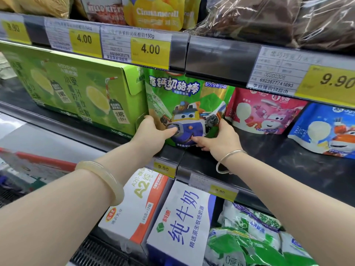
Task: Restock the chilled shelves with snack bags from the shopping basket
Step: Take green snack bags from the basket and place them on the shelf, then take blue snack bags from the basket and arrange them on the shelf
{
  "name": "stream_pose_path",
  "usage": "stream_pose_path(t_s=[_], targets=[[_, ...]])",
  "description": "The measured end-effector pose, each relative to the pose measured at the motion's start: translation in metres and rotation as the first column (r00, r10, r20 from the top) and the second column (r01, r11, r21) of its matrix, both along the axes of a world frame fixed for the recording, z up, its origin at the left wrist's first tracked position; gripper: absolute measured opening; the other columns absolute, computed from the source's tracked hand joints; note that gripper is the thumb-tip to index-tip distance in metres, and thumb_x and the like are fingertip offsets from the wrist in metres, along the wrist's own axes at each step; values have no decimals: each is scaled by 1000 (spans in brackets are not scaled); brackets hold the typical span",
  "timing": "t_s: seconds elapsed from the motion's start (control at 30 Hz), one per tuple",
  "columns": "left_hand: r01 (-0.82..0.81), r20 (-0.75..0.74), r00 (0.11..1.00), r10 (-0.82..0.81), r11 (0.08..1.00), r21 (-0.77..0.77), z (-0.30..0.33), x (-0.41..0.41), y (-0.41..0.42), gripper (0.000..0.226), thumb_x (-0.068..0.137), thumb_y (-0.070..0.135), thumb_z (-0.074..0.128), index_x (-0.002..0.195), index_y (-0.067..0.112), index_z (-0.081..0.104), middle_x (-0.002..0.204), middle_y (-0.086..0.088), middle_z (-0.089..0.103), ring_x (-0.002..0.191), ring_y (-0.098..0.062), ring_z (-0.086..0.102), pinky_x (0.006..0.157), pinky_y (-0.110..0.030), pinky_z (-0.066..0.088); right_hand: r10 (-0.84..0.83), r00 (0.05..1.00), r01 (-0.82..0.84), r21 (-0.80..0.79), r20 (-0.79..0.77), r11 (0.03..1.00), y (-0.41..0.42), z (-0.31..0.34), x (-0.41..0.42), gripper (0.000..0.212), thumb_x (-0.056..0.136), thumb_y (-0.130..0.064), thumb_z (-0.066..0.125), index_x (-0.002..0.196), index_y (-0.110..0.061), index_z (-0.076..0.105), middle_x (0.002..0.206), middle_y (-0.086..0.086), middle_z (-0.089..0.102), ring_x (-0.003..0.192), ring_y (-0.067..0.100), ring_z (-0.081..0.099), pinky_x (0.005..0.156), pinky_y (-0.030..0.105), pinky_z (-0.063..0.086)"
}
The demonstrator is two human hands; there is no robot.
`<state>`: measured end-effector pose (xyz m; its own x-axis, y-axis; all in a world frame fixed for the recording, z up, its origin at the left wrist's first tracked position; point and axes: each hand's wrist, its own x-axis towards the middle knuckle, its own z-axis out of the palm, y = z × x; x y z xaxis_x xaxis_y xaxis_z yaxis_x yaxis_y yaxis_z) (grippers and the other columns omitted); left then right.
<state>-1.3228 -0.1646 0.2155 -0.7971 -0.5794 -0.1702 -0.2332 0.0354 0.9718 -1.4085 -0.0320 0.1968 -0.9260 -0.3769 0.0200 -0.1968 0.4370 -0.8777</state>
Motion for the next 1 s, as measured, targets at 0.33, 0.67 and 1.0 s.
stream_pose_path(t_s=[0.33, 0.67, 1.0], targets=[[-80, -62, 995, 81, 997, 19, -8, 61, -3, 40, 82, 8, 67, 114, 21, 48, 109, -9, 62, 96, -28, 65, 82, -39, 56, -180, 961, 153, -138, -210, 978, 25, 8, 46, 44, 70, -25, 78, 97, -18, 44, 92, 0, 58, 72, 18, 61, 64, 15, 47], [229, 82, 970, -227, 973, -13, -48, 172, 24, 35, 84, 10, 65, 112, 21, 48, 90, 1, 65, 72, -13, 66, 69, -29, 55, -353, 935, 339, -214, -32, 916, 52, -28, 165, 34, 74, -15, 73, 89, -18, 43, 76, -4, 56, 78, 26, 61, 79, 45, 53], [621, 334, 736, -589, 784, 15, -153, 254, 114, 31, 80, 5, 67, 89, 31, 52, 78, 4, 65, 68, -18, 63, 63, -30, 49, -600, 781, 601, 51, 173, 797, 179, -140, 310, 30, 76, -18, 72, 86, -20, 44, 70, -8, 55, 75, 24, 59, 66, 27, 42]])
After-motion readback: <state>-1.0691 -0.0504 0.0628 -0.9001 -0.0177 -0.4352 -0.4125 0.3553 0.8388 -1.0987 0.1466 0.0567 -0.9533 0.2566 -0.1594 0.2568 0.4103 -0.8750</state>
